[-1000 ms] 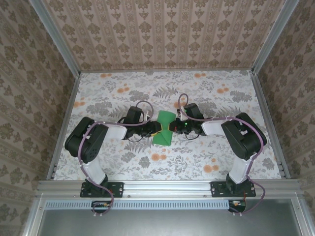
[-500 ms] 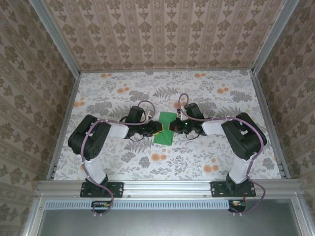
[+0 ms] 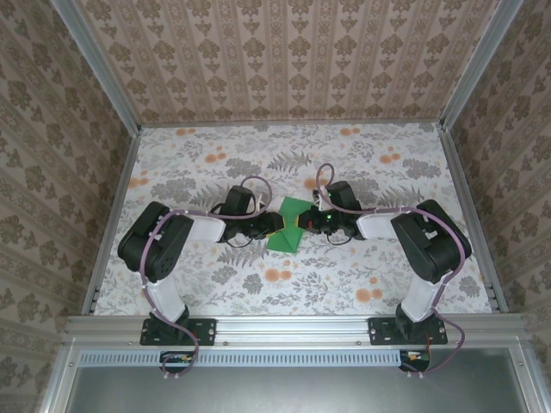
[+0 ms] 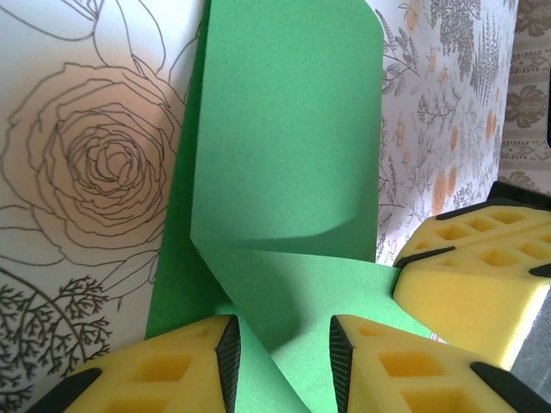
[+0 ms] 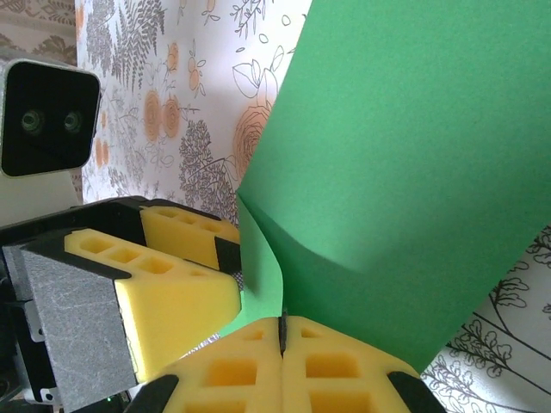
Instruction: Fold a paper plane with a square sheet of paper (pick it up from the middle)
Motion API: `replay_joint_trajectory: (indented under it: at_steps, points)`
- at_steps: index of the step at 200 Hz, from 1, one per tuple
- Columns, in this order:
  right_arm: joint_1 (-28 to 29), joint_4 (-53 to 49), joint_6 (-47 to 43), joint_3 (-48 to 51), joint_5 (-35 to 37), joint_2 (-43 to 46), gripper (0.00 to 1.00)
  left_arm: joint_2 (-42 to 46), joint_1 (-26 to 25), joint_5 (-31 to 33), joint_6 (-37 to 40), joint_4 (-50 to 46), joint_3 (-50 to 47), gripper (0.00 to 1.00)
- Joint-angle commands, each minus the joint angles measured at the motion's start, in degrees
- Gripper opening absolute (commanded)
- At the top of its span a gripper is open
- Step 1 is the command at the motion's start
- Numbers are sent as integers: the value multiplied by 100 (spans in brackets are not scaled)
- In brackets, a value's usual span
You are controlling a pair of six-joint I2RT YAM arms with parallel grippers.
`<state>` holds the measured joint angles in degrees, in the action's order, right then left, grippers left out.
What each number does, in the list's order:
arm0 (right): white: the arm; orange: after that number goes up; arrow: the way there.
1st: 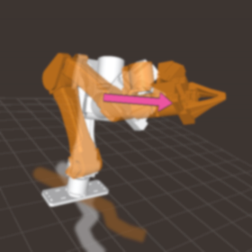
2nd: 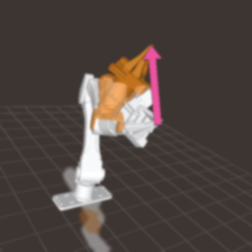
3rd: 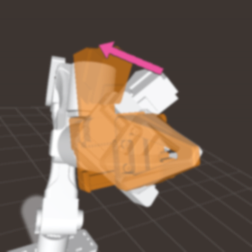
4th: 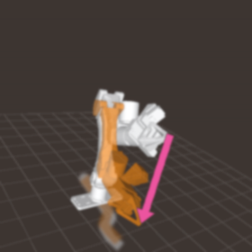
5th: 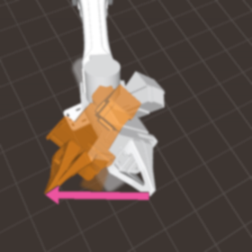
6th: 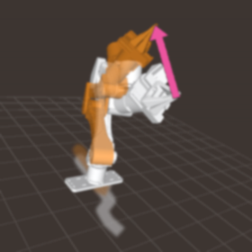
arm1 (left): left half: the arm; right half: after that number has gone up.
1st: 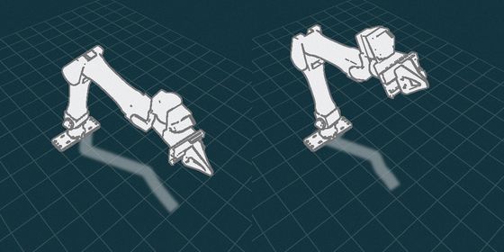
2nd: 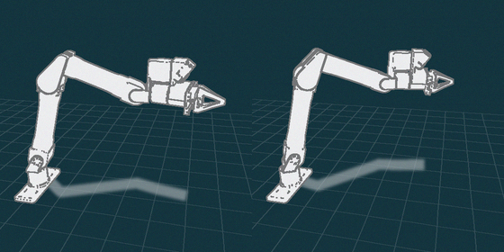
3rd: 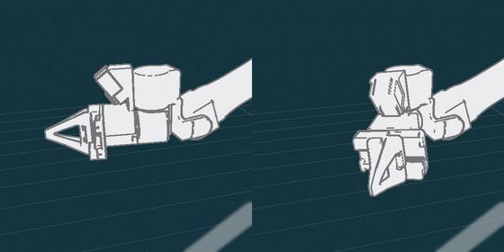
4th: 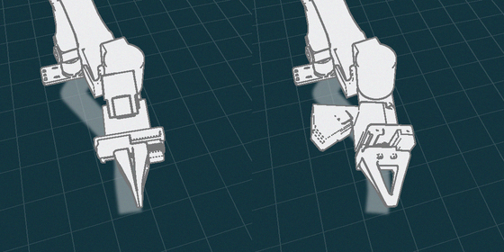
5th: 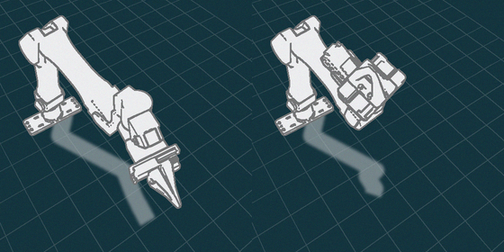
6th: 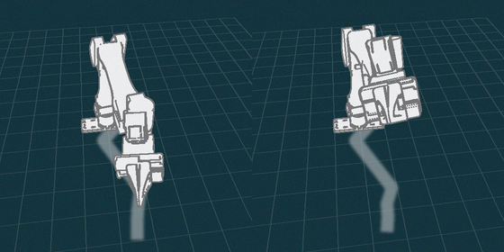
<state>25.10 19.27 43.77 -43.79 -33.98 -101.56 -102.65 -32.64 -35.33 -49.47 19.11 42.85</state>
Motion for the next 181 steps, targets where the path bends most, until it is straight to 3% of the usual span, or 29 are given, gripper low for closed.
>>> replay_joint_trajectory:
  at_steps: [1, 93, 125, 143, 181]
  points:
    - [-47, 302, 121, 131, -184, 171, 2, -24, 12, 38, 93, 65, 77, 37]
    - [-67, 451, 158, 230, -287, 179, 3, -167, 10, -114, -24, 555, 128, 32]
    - [-76, 429, 183, 248, -285, 196, 6, -207, 11, -114, -11, 645, 110, 21]
    - [-75, 149, 175, 227, -165, 284, 16, -178, 5, -114, 28, 657, 83, 14]
    - [-93, -1092, -140, 158, 679, 993, 51, 71, 12, 63, 419, 150, 177, 3]
